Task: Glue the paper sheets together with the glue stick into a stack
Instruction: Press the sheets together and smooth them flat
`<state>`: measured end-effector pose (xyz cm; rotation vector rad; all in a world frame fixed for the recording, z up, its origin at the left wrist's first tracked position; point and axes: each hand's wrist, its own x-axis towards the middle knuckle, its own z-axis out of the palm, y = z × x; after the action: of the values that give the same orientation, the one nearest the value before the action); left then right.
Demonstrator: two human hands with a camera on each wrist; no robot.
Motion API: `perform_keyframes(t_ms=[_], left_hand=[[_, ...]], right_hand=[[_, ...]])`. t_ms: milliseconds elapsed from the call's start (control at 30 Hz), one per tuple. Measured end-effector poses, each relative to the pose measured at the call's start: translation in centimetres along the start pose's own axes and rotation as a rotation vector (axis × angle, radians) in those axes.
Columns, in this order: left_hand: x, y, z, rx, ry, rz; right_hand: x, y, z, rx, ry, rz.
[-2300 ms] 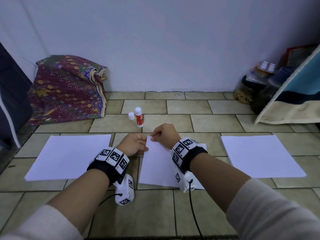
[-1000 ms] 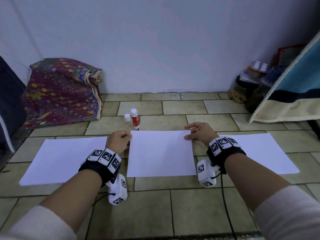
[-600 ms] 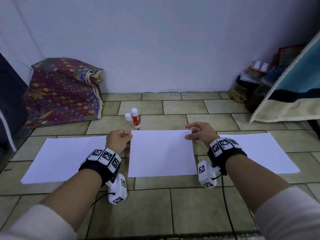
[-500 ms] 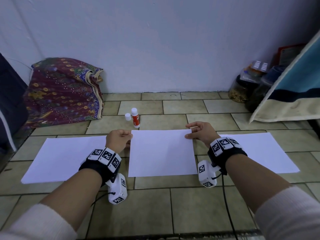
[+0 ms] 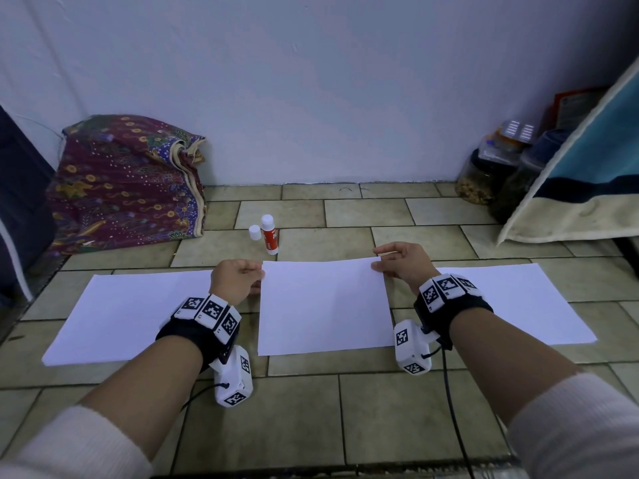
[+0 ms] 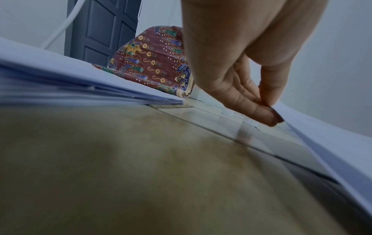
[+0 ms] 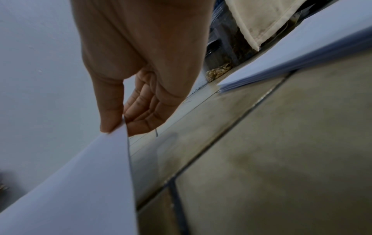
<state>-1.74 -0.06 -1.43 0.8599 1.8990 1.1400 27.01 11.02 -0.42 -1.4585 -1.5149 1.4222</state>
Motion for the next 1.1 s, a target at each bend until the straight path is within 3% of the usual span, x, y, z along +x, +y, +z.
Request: perform_keyframes(t_ms=[533, 1100], left_hand=[[0.3, -0.18, 0.11, -0.01, 0.02, 0.019], [-0.01, 0.02, 0.01, -0.005, 0.035, 0.008]], right_hand=[[-0.46, -0.02, 0.1, 0.039, 0.004, 0.01], [-0.26, 0.09, 0.09, -0.075, 0.014, 0.018]])
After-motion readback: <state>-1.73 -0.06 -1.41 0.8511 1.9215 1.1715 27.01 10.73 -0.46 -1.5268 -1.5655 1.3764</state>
